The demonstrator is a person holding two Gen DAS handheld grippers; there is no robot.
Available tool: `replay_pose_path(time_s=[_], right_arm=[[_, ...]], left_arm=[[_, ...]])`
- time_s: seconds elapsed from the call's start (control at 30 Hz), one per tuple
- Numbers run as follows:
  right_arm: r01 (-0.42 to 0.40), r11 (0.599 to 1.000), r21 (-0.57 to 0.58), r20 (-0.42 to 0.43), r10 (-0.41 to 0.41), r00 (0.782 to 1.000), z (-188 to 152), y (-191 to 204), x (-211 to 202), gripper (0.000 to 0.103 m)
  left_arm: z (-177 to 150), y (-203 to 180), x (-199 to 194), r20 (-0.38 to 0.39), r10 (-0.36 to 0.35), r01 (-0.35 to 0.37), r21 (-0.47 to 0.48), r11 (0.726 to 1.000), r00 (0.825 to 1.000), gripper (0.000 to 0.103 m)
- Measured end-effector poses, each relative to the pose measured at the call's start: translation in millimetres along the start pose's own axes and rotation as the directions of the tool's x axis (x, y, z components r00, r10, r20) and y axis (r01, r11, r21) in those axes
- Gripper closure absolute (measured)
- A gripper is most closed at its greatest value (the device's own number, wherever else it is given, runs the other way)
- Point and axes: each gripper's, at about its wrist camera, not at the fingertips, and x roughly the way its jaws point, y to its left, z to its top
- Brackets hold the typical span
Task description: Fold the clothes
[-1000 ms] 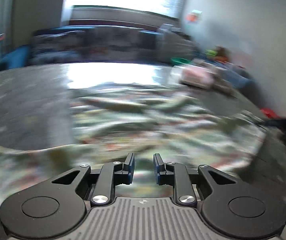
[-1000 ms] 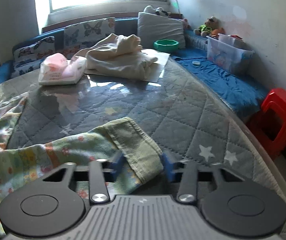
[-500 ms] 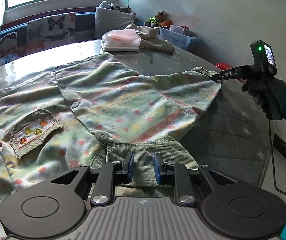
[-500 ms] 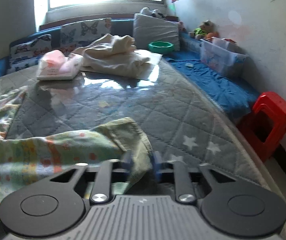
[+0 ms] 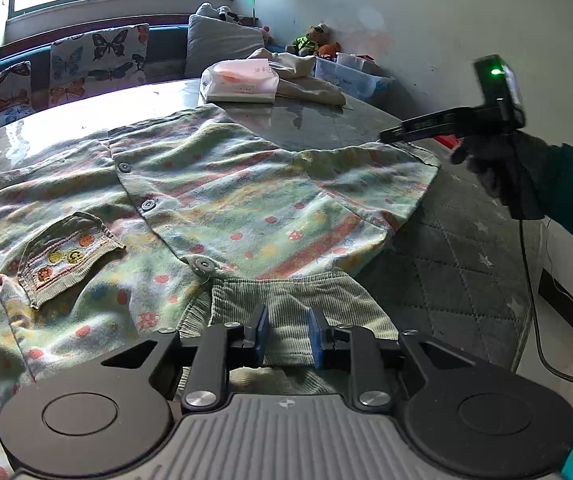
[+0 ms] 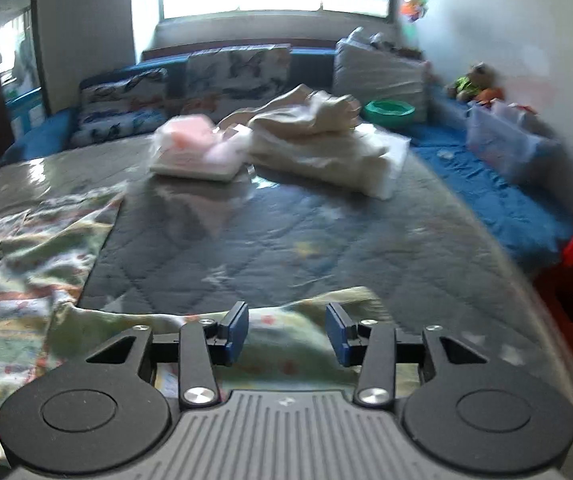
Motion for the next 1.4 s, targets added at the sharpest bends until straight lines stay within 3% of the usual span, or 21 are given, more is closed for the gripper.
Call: replay_pose_path(time_s=[0.23,0.33,0.43,0.53,0.73,0.9,0.97,1.07,1.27,1.4], right_arm=[[0.014,0.999,0.051,-0.017,-0.013,1.000,0.9,-5.0,17.3,0.058],[0.028,1.000,0.007,-0.006,-0.028,1.000,1.9,2.9,9.4,0.056],[-0.002,0.999,-0.041,0.009,0.003,1.000,0.5,17.5,-7.5,0.055],[-0.081,0.990,-0.115,0.004,0.082,0.997,-2.5,41.6,-25.5,0.049],[-0.268,0.924,-0.274,-0.034,0.269,0.963,-21.1,109.0,-57.3,0.049],[-0.406,0.840,-0.360,-0.095,0.400,0.911,-38.0,167.0,-63.8,0.048],[-0.432,0.812,-0.393,-0.127,0.418,0.900,-46.2,183.9,-62.8,0.048],[-0.436,0.799,-0.415,-0.163,0.406,0.899,-55.2,198.0,-57.5,0.048],[-0.432,0.809,-0.399,-0.182,0.392,0.902,-56.8,196.9,-54.0,0.042],[-0.430,0.814,-0.392,-0.182,0.389,0.903,-57.9,195.4,-52.7,0.039]], left_arm=[[-1.8,0.6,-2.1,0.003,-0.006,0.006,0.003,1.000,1.000,0.079],[-3.5,0.8,-7.8,0.014,-0.014,0.014,-0.003,1.000,1.000,0.077],[-5.0,3.6,-18.8,0.039,-0.014,0.015,-0.019,1.000,0.999,0.077],[-4.9,10.4,-35.1,0.081,0.007,-0.004,-0.046,0.999,0.997,0.072],[-18.4,42.7,-56.4,0.098,0.121,-0.103,-0.176,0.979,0.988,0.070],[-37.7,61.3,-63.4,0.060,0.179,-0.159,-0.252,0.955,0.982,0.071],[-46.2,65.7,-68.1,0.061,0.196,-0.174,-0.263,0.949,0.979,0.071],[-53.1,73.7,-81.8,0.083,0.201,-0.168,-0.301,0.939,0.976,0.070],[-60.8,106.2,-117.9,0.130,0.318,-0.247,-0.386,0.889,0.939,0.068],[-65.6,139.5,-124.3,0.083,0.431,-0.355,-0.443,0.824,0.898,0.068]])
